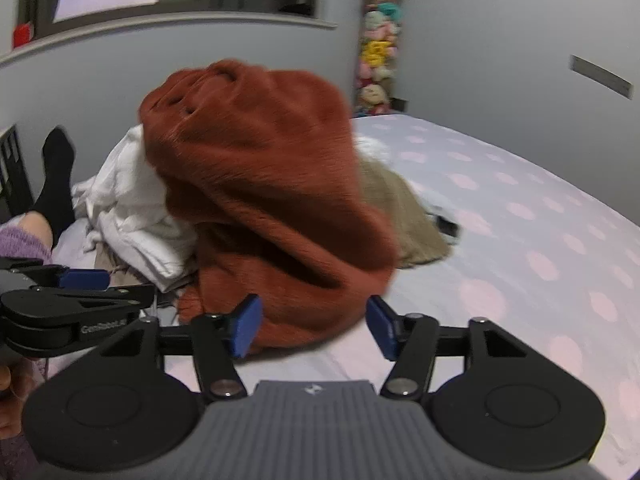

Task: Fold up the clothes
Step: 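Pull the rust-brown fleece off the heap with the right gripper onto the bed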

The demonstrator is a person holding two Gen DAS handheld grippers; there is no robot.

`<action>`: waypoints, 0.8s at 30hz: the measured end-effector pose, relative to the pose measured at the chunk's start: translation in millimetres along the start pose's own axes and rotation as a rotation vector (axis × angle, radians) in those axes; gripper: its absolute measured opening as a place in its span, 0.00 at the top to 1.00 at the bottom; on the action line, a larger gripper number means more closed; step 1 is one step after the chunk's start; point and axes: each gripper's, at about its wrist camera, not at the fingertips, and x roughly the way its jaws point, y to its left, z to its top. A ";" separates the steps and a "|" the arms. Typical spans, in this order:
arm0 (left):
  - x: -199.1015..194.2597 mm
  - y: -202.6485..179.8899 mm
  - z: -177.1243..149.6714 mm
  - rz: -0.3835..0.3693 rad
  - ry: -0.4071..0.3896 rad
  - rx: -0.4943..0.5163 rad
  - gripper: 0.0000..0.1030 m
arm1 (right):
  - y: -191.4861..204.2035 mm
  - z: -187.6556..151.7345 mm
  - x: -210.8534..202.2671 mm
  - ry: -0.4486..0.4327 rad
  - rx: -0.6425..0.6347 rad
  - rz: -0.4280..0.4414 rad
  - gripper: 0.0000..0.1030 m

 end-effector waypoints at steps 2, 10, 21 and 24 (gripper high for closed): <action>7.9 4.5 1.4 0.023 0.002 -0.008 0.56 | 11.7 2.6 17.7 0.006 -0.037 0.009 0.36; 35.4 19.2 0.8 0.107 0.036 -0.031 0.56 | 37.9 16.3 76.1 -0.001 -0.119 0.018 0.16; 40.3 10.5 -2.1 0.122 0.054 0.007 0.56 | 43.1 42.5 111.4 0.050 -0.142 0.011 0.79; 39.6 12.6 -1.3 0.121 0.049 -0.001 0.56 | 34.6 42.4 100.3 0.013 -0.117 -0.041 0.86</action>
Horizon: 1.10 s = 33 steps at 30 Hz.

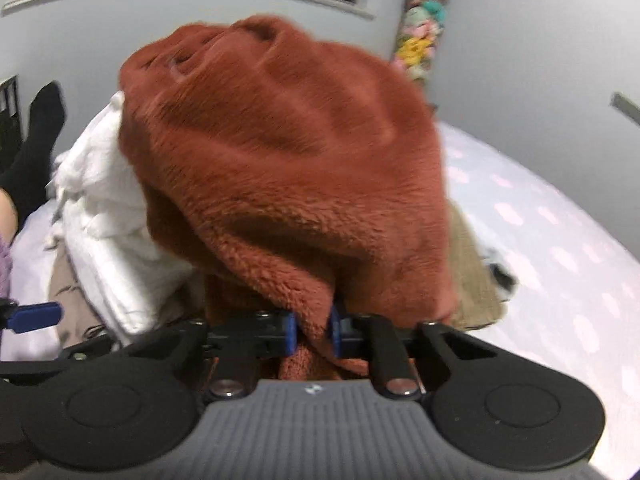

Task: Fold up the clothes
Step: 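Pull the rust-brown fleece off the heap with the right gripper onto the bed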

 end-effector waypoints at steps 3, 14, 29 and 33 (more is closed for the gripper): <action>-4.1 1.3 0.8 -0.001 -0.007 -0.005 0.56 | -16.1 -2.2 -14.3 -0.025 0.031 -0.079 0.88; -39.2 -1.0 1.2 -0.016 -0.044 0.012 0.56 | -101.3 -22.9 -85.6 -0.059 0.153 -0.348 0.90; -112.6 -30.3 -2.2 -0.105 -0.138 0.128 0.56 | -186.8 -138.2 -234.3 0.030 0.371 -0.690 0.90; -127.9 -46.2 -10.9 -0.137 -0.146 0.190 0.56 | -215.4 -174.3 -281.9 0.079 0.441 -0.820 0.90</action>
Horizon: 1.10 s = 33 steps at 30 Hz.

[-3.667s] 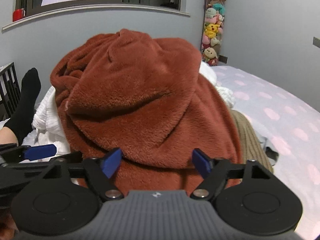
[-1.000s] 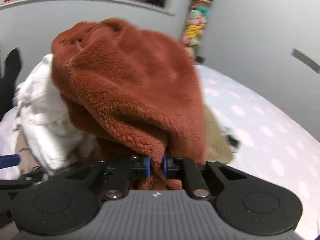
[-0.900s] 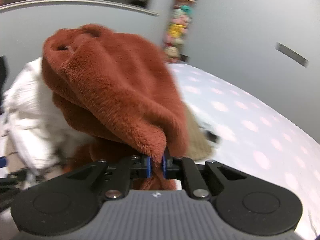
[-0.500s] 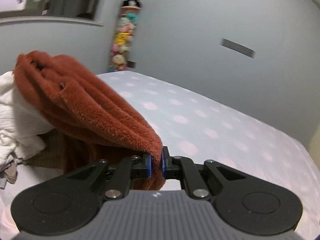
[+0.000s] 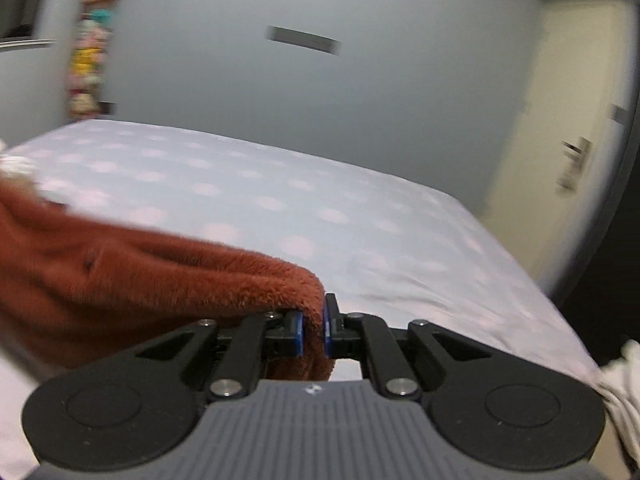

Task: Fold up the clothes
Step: 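Pull the rust-brown fleece off the heap with the right gripper onto the bed, then open the right gripper and release the fleece flat on the bed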

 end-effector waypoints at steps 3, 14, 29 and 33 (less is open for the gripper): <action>-8.6 -13.6 -3.4 -0.029 -0.001 0.045 0.56 | -30.2 -13.3 -5.9 0.022 0.019 -0.063 0.89; -41.4 -39.0 -15.6 -0.097 -0.009 0.161 0.54 | -37.4 -36.4 -36.7 0.092 0.028 0.044 0.63; -56.1 -73.2 -23.6 -0.215 -0.014 0.256 0.46 | 17.5 -63.2 -56.4 0.167 -0.130 0.329 0.26; -44.1 -90.2 -31.5 -0.273 0.016 0.301 0.46 | 25.3 -80.7 -45.5 0.206 -0.145 0.337 0.22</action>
